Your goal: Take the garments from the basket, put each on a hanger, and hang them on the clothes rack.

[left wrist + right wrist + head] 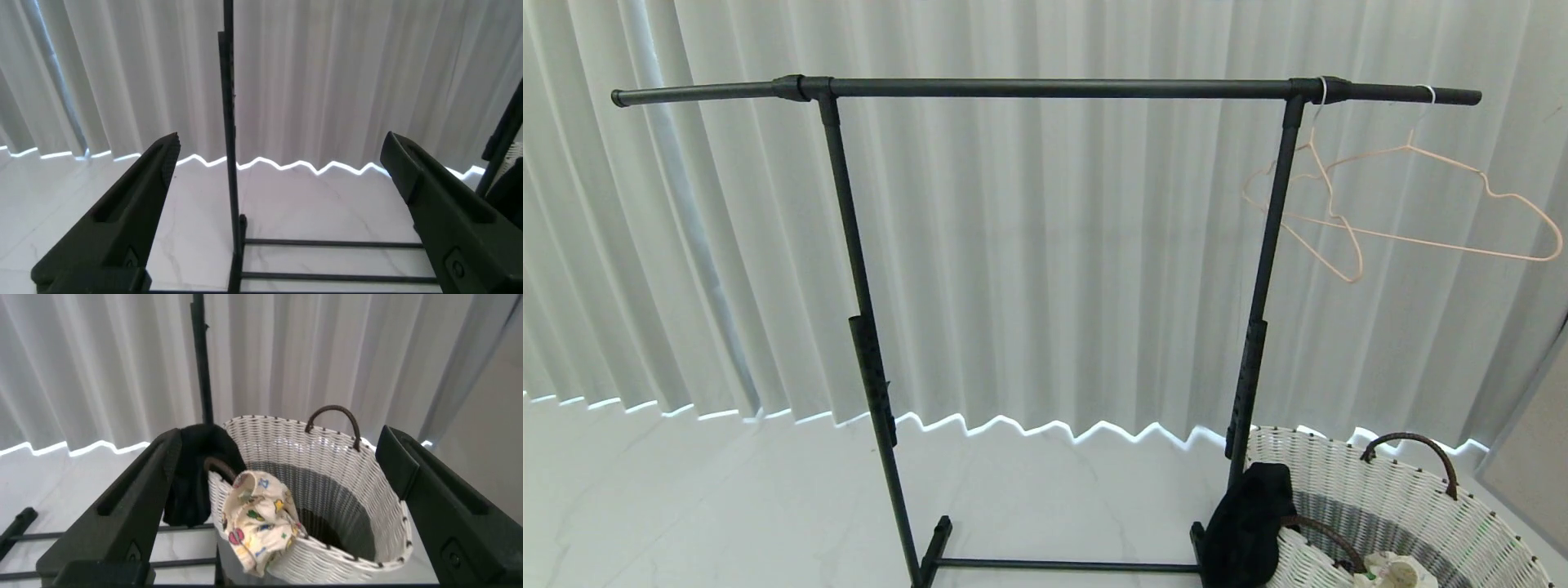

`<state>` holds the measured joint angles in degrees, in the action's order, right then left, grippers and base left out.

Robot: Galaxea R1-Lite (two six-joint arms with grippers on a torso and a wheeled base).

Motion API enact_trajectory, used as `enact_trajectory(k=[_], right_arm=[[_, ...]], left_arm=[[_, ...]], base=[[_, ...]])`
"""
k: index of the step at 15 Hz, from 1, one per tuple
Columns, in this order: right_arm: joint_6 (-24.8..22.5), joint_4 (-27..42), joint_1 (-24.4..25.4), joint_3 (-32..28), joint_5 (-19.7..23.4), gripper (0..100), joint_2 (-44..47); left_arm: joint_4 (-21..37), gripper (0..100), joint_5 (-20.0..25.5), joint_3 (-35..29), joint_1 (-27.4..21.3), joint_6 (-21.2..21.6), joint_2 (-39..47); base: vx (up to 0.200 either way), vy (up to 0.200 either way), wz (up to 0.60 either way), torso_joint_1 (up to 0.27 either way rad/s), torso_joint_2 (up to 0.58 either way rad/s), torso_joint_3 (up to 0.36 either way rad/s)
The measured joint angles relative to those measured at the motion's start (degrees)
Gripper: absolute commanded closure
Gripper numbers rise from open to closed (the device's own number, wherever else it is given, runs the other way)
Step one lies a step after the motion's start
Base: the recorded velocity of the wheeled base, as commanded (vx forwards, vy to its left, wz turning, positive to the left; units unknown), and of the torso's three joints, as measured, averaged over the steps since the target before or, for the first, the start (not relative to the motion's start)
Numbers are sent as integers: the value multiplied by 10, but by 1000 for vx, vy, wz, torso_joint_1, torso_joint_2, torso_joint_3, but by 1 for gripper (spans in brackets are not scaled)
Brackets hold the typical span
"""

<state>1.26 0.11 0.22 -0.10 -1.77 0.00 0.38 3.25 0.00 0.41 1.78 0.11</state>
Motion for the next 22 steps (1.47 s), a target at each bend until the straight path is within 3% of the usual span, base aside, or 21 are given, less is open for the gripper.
enact_trajectory(k=[7,12,14,17,19,22], right_arm=[[0,0,0,0,0,0,0],[-25,-3,0,0,6,0,0],[-42,-4,3,-7,61,0,6],[-42,-4,14,-85,107,0,78],[-80,9,14,-142,114,0,183],[-233,19,-20,-205,102,0,374]], left_arm=[[0,0,0,0,0,0,0],[0,0,0,0,0,0,0],[0,0,0,0,0,0,0],[0,0,0,0,0,0,0],[0,0,0,0,0,0,0],[0,0,0,0,0,-1,0]], base=[[0,0,0,0,0,0],[0,0,0,0,0,0],[0,0,0,0,0,0],[0,0,0,0,0,0],[0,0,0,0,0,0],[0,0,0,0,0,0]])
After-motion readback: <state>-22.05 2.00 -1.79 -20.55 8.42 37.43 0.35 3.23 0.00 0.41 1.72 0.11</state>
